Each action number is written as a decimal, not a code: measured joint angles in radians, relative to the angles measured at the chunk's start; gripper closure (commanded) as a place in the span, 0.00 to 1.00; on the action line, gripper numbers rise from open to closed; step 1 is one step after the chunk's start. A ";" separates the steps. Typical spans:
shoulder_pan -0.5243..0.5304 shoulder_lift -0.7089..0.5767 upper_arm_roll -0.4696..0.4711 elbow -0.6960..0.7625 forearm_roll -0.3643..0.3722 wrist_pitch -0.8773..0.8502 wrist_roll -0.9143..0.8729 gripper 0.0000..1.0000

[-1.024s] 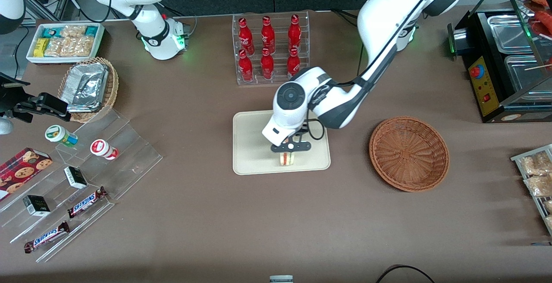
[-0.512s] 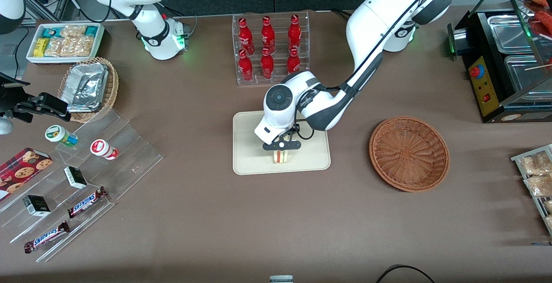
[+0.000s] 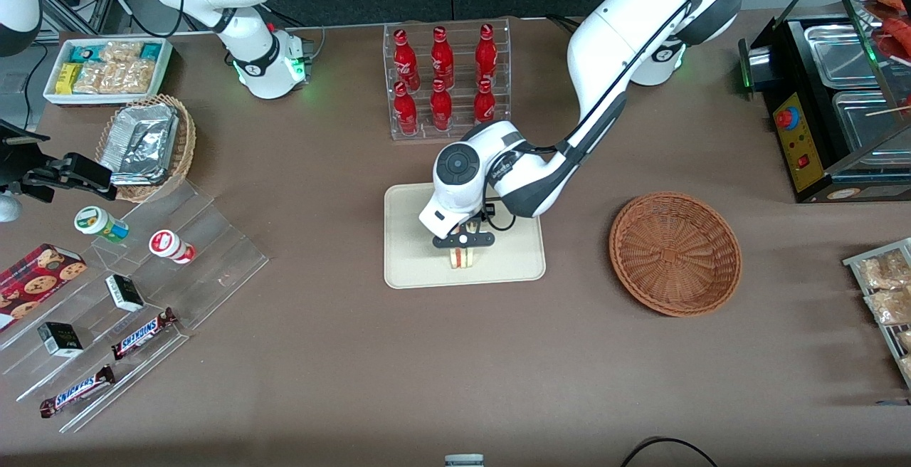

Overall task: Place sandwich from basket to tray
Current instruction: 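Lower the sandwich onto the tray and open the left gripper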

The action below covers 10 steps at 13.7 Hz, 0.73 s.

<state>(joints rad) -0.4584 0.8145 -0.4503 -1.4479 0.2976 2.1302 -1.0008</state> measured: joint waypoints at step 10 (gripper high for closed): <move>0.024 -0.044 0.003 0.089 0.007 -0.049 0.013 0.00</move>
<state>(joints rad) -0.4341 0.7706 -0.4478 -1.3590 0.3051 2.0810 -0.9877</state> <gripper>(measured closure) 0.000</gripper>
